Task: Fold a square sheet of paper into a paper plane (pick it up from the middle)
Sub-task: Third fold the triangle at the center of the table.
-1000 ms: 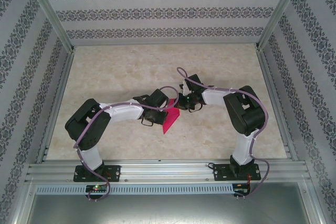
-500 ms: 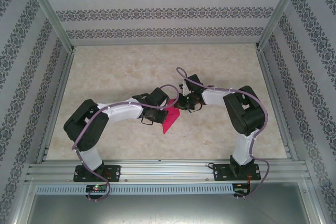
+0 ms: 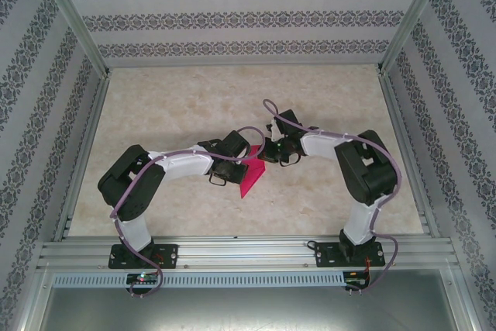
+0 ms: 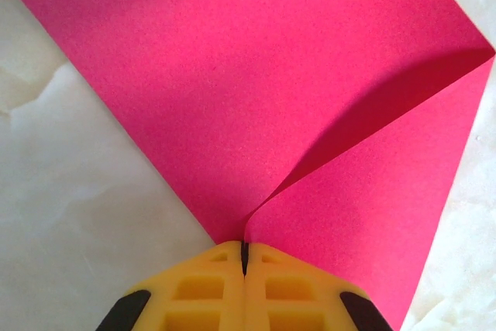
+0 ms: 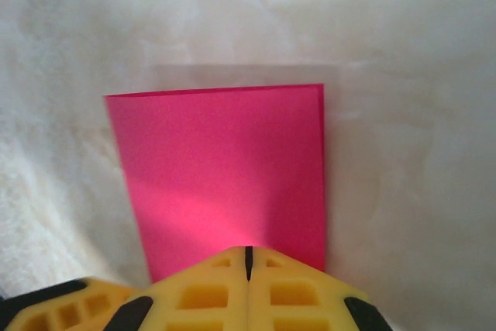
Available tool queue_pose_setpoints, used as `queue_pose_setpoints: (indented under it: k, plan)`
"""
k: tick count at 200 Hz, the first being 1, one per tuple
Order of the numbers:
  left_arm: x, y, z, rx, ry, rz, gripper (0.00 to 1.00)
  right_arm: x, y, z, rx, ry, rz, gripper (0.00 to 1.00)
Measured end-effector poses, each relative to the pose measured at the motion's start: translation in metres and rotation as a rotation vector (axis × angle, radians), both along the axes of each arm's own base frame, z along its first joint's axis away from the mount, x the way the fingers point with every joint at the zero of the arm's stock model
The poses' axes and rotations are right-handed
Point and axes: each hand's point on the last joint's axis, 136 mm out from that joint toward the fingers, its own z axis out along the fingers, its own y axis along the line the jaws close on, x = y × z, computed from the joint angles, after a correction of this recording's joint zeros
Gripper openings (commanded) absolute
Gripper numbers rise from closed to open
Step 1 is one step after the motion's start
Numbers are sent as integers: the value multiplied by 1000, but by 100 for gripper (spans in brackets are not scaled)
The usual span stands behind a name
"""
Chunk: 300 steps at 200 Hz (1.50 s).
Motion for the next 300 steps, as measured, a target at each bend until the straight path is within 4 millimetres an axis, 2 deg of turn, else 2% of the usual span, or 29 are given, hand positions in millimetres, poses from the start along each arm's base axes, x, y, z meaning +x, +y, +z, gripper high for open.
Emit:
queue_pose_setpoints:
  k: [27,41,56,81,100,116,140,202,223,279,300]
  plan:
    - [0,0,0,-2,0,-4,0,-8,-7,49,58,-125,-51,0]
    - [0,-1,0,-1,-1,-7,0,-24,-7,59,95,-163,-67,0]
    - [1,-1,0,-2,-1,-10,0,-51,-2,50,110,-153,-64,0]
    - [2,-4,0,-7,0,-18,0,-102,9,16,85,-69,-32,0]
    - [2,-5,0,-9,1,-22,0,-124,18,5,90,-48,-21,0]
    - [2,-5,0,-9,2,-23,0,-134,29,2,111,-43,-7,0]
    - [3,-8,0,-14,6,-25,0,-135,43,-1,142,-42,-1,0]
    - [5,-10,0,-22,12,-27,0,-117,62,-11,161,-52,-16,0]
    - [5,-10,0,-22,12,-27,0,-117,63,-24,154,-26,-29,0]
    - [5,-10,0,-22,11,-26,0,-116,67,-22,195,-23,-40,0]
    - [5,-10,0,-22,11,-27,0,-117,57,-16,193,-29,-53,0]
